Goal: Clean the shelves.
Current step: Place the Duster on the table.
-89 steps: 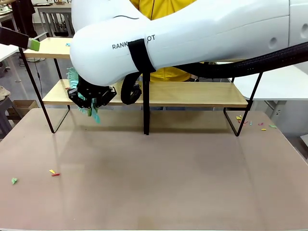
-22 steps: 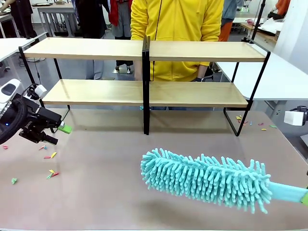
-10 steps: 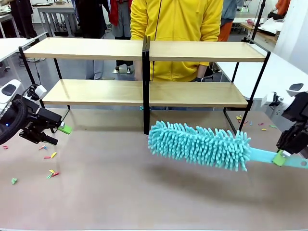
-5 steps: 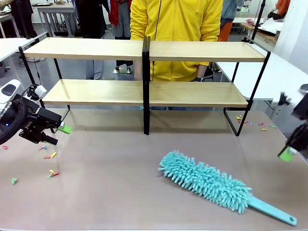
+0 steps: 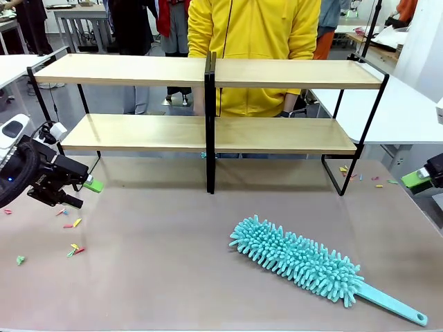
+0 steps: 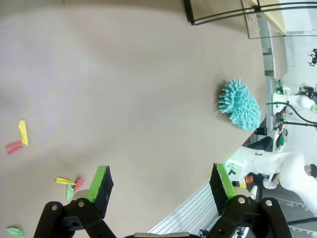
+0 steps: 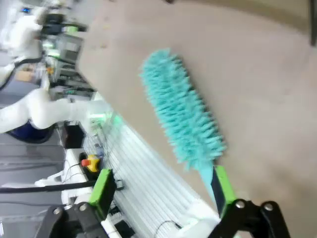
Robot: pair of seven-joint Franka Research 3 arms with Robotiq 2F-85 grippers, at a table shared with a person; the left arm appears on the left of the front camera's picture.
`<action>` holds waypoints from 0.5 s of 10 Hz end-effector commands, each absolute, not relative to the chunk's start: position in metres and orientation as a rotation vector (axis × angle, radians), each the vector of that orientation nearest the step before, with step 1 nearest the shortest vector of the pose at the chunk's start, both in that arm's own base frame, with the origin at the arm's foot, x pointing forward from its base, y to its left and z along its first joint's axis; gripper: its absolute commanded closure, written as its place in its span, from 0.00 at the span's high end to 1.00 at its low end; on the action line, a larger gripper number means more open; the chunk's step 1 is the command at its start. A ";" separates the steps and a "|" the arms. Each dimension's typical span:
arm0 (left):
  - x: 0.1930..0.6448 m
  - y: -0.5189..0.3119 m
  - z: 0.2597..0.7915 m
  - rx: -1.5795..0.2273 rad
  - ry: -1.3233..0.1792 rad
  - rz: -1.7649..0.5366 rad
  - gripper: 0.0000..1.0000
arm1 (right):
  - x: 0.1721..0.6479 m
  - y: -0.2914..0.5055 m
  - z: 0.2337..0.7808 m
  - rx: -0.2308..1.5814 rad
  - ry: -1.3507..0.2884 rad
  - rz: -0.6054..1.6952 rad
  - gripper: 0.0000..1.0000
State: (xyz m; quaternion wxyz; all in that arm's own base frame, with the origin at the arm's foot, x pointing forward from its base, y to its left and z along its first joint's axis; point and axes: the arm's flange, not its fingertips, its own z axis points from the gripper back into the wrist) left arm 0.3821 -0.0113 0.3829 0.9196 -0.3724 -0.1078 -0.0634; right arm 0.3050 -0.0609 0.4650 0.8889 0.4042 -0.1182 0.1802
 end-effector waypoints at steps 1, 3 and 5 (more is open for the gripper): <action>0.379 -0.012 0.383 -0.779 -0.222 -0.135 1.00 | 0.273 -0.060 0.485 1.083 -0.168 0.332 1.00; 0.379 -0.012 0.383 -0.779 -0.222 -0.135 1.00 | 0.288 -0.055 0.473 0.952 -0.206 0.387 1.00; 0.379 -0.012 0.383 -0.779 -0.222 -0.135 1.00 | 0.288 -0.055 0.473 0.952 -0.206 0.387 1.00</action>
